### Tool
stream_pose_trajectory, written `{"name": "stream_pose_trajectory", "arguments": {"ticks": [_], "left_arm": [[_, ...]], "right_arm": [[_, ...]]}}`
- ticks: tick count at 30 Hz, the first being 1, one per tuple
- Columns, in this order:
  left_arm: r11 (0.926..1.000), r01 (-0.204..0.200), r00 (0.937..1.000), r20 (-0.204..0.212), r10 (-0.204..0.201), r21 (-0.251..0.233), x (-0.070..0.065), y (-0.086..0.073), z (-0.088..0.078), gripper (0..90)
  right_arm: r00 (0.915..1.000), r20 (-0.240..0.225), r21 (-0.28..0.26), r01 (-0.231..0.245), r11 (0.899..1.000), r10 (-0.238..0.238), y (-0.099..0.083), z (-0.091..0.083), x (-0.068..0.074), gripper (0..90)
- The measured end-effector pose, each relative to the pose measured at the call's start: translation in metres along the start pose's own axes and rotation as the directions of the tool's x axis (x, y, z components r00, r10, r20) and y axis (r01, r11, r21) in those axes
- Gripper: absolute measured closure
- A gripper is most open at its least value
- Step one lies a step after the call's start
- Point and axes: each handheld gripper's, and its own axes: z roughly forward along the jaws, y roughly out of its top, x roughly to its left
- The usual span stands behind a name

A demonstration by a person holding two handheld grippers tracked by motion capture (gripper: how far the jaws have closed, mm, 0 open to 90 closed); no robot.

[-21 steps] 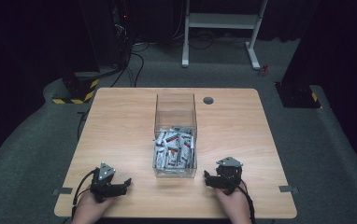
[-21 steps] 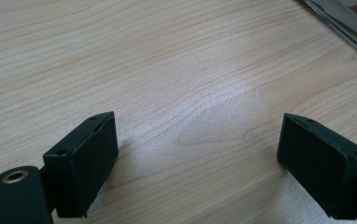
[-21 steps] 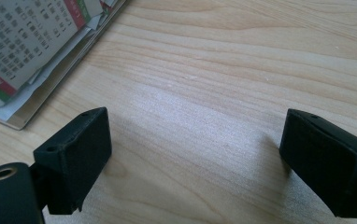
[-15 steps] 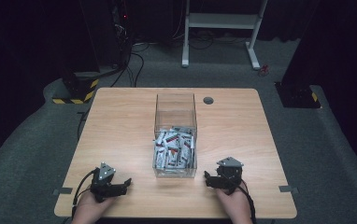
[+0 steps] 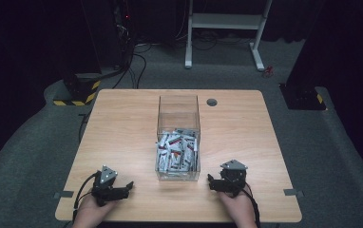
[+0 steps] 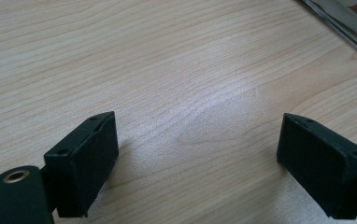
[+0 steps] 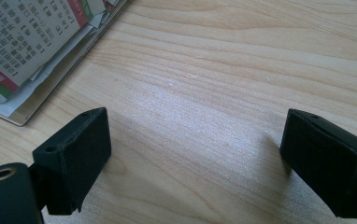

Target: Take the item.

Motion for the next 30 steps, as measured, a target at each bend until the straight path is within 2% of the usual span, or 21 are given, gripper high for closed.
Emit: {"name": "stream_pose_trajectory", "arguments": {"ticks": [17,25,28,30], "left_arm": [[1.0000,0.000,1.0000,-0.001,0.000,-0.001,0.0001,-0.0001,-0.0001,13.1],[1.0000,0.000,1.0000,-0.002,0.000,-0.005,0.0003,-0.0002,-0.0001,13.4],[1.0000,0.001,1.0000,-0.002,-0.001,-0.005,0.0003,-0.0005,-0.0004,13.9],[1.0000,0.002,1.0000,-0.002,-0.002,-0.005,0.0002,-0.0005,-0.0004,13.9]], "right_arm": [[0.9999,-0.005,-0.002,0.013,1.000,-0.013,-0.0006,-0.0009,-0.0015,8.9],[0.9999,-0.012,-0.023,0.003,1.000,-0.003,0.0000,-0.0043,-0.0052,9.0],[0.9997,-0.003,-0.036,0.026,0.999,-0.026,0.0025,-0.0065,-0.0056,9.0],[0.9997,-0.007,-0.044,0.022,0.999,-0.022,0.0037,-0.0077,-0.0057,9.0]]}}
